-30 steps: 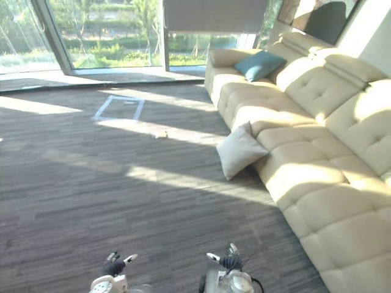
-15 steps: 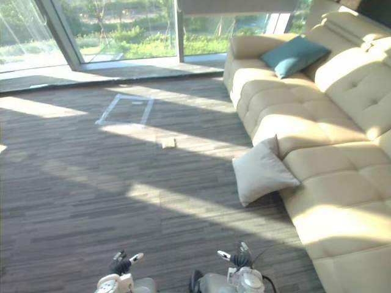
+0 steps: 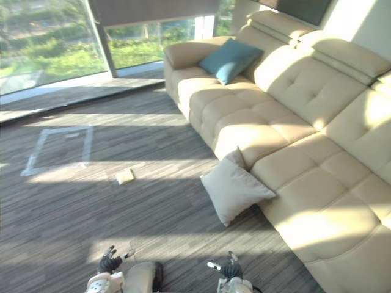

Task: Pick up cushions and gather them together orderly.

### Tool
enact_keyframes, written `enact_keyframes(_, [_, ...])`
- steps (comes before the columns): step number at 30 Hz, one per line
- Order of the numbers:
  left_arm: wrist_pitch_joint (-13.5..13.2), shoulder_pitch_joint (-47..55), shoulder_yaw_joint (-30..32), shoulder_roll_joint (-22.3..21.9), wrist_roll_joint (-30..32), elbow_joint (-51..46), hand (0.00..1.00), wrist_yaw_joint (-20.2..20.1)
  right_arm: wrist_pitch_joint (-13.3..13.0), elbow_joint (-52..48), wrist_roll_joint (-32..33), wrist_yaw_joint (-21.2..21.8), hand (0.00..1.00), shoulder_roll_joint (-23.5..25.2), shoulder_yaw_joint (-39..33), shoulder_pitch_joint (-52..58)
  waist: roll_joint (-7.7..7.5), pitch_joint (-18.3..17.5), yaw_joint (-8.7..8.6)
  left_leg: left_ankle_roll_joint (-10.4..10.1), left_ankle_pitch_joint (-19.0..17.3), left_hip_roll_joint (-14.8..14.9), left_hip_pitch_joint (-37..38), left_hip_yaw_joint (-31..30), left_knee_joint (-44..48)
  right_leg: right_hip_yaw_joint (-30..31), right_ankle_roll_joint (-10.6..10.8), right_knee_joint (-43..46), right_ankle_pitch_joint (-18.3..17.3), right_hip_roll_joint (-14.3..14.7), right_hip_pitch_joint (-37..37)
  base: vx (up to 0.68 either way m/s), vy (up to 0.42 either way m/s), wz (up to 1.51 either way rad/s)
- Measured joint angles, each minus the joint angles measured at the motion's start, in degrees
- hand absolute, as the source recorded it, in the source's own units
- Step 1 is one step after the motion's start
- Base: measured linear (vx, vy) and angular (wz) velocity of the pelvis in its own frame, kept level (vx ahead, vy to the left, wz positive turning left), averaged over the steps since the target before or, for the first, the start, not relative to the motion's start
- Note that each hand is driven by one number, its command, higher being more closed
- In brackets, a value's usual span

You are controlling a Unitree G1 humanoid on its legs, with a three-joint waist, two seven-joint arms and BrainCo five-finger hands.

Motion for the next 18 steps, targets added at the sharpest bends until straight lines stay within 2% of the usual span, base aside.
enact_keyframes(1, [0.03, -0.21, -0.35, 0.00, -0.02, 0.18, 0.00, 0.28, -0.07, -0.59, -0.02, 0.05, 0.00, 0.01, 0.32, 0.01, 0.06, -0.01, -0.25, 0.32, -1.52, 0.16, 4.17, 1.25, -2.43, -3.97, -1.03, 0.62, -0.58, -1.02, -3.26, 0.34, 0.102, -0.34])
enact_keyframes(2, [0.07, -0.12, -0.36, -0.02, -0.03, 0.34, 0.00, 0.29, -0.27, -0.95, -0.02, 0.05, 0.00, 0.00, 0.32, -0.11, 0.07, 0.10, -0.68, -0.18, -1.54, 0.35, 7.04, 2.42, -4.59, -7.20, -2.08, -1.23, -1.15, -1.43, -5.82, 0.34, 0.093, -0.36])
enact_keyframes(4, [0.07, -0.08, -0.45, -0.01, -0.04, 1.27, 0.00, 0.28, -0.50, -1.16, -0.03, 0.04, 0.00, 0.00, -0.08, -0.39, 0.41, 0.14, -0.90, -0.67, -1.28, 0.61, 10.78, 4.43, -8.08, -12.42, -2.71, -7.09, -0.92, -1.80, -8.70, 0.38, 0.093, -0.39])
enact_keyframes(5, [0.12, -0.19, -0.96, 0.00, -0.05, 2.00, 0.00, 0.24, -0.51, -1.10, -0.03, 0.03, 0.00, -0.02, -0.76, -1.00, 0.95, 0.20, -1.14, -1.46, -1.03, 0.96, 13.34, 6.58, -10.88, -17.20, -4.38, -14.28, 0.72, -1.55, -10.78, 0.42, 0.090, -0.46])
enact_keyframes(7, [0.14, -0.31, -2.33, 0.03, -0.05, 2.65, 0.00, 0.18, -0.50, -0.65, -0.03, 0.07, 0.00, -0.60, -0.95, -2.08, 1.76, 0.67, -1.47, -2.41, -0.82, 1.04, 16.64, 7.52, -13.71, -22.05, -6.66, -21.79, 4.62, -0.48, -13.20, 0.50, 0.052, -0.39])
enact_keyframes(8, [0.14, -0.31, -2.93, 0.07, -0.01, 2.95, 0.00, 0.09, -0.44, -0.05, -0.08, 0.06, 0.00, -1.04, -0.95, -2.60, 2.02, 0.83, -1.59, -3.93, -1.35, 0.77, 18.59, 7.41, -14.49, -22.09, -9.34, -29.61, 11.12, 2.26, -13.18, 0.56, 0.006, -0.25])
enact_keyframes(9, [0.13, -0.15, -2.95, 0.12, -0.01, 2.94, 0.00, 0.05, -0.47, -0.06, -0.08, 0.05, 0.00, -1.06, -0.98, -2.35, 1.77, 0.67, -1.58, -4.46, -1.67, 0.54, 19.06, 7.15, -14.32, -21.50, -10.49, -31.85, 13.72, 2.96, -13.03, 0.71, -0.067, -0.18])
enact_keyframes(10, [0.35, -0.35, -2.10, -0.60, 0.12, 3.85, 0.00, -0.35, -0.53, -0.17, -0.09, 0.08, 0.00, -1.24, -1.83, -2.60, 2.59, 0.68, -1.67, -5.38, -2.27, 1.12, 21.06, 5.86, -12.91, -20.19, -15.32, -31.16, 16.81, 3.97, -12.06, 0.47, -0.064, -0.08])
enact_keyframes(11, [0.31, -0.45, -1.97, -0.89, 0.26, 3.72, 0.00, -0.55, -0.41, -0.15, -0.08, 0.08, 0.00, -1.40, -2.35, -2.83, 3.18, 0.87, -1.68, -5.83, -2.01, 1.79, 21.07, 5.51, -11.69, -20.46, -15.61, -31.16, 16.51, 4.19, -11.47, 0.56, -0.092, 0.06])
enact_keyframes(12, [0.13, -0.42, -1.65, -2.01, 1.00, 2.73, 0.00, -0.92, -0.41, -0.27, -0.07, 0.07, 0.00, -1.43, -3.32, -2.62, 3.64, 1.08, -1.81, -7.43, -0.92, 2.95, 18.08, 3.53, -3.13, -20.68, -15.50, -31.79, 14.06, 4.59, -9.65, 0.49, -0.145, 0.08])
enact_keyframes(13, [-0.03, -0.23, -0.83, -2.74, 1.05, 1.45, 0.00, -1.06, -0.42, -0.61, -0.07, 0.07, 0.00, -1.55, -3.26, -2.64, 4.65, 1.54, -1.83, -6.66, 1.91, 5.27, 13.44, 0.59, 9.11, -20.65, -15.65, -33.31, 12.99, 5.77, -6.84, 0.58, -0.165, 0.06])
enact_keyframes(14, [0.03, -0.34, 0.43, -2.87, 1.01, 1.35, 0.00, -1.13, -0.37, -0.54, -0.02, 0.07, 0.00, -1.58, -2.88, -2.75, 5.03, 1.90, -1.76, -5.83, 3.11, 7.13, 9.32, -1.64, 18.52, -20.08, -15.97, -35.13, 12.38, 6.86, -4.13, 0.54, -0.156, -0.18])
enact_keyframes(15, [0.02, -0.19, 0.96, -2.90, 1.01, 1.20, 0.00, -1.11, -0.27, -0.35, -0.02, 0.02, 0.00, -1.26, -2.88, -2.67, 4.85, 2.22, -1.75, -5.61, 2.84, 8.54, 6.16, -2.41, 26.65, -18.86, -16.04, -36.92, 11.55, 8.07, -1.01, 0.34, -0.068, -0.25])
enact_keyframes(16, [0.02, -0.09, 1.00, -2.67, 0.99, 1.19, 0.00, -1.12, -0.24, -0.25, -0.01, 0.02, 0.00, -1.05, -2.82, -2.60, 4.83, 2.29, -1.69, -5.49, 2.48, 8.95, 4.89, -2.68, 29.12, -18.15, -16.21, -37.61, 11.14, 8.62, 0.55, 0.48, -0.116, -0.51])
enact_keyframes(17, [0.01, -0.10, 0.87, -2.34, 0.94, -0.11, 0.00, -1.15, -0.20, 0.65, 0.01, 0.01, 0.00, -0.75, -2.46, -2.51, 4.04, 2.62, -0.85, -5.78, 1.06, 9.63, 1.58, -3.33, 32.47, -16.45, -16.02, -38.89, 10.15, 9.06, 4.28, 0.39, -0.098, -0.51])
enact_keyframes(18, [0.01, -0.07, 0.87, -2.30, 0.95, -0.54, 0.00, -1.16, -0.10, 1.04, 0.03, 0.02, 0.00, -0.75, -2.46, -2.60, 3.82, 2.66, -0.58, -6.27, 0.72, 9.66, 0.75, -3.20, 32.20, -15.70, -15.79, -39.20, 10.01, 9.11, 5.26, 0.37, -0.091, -0.79])
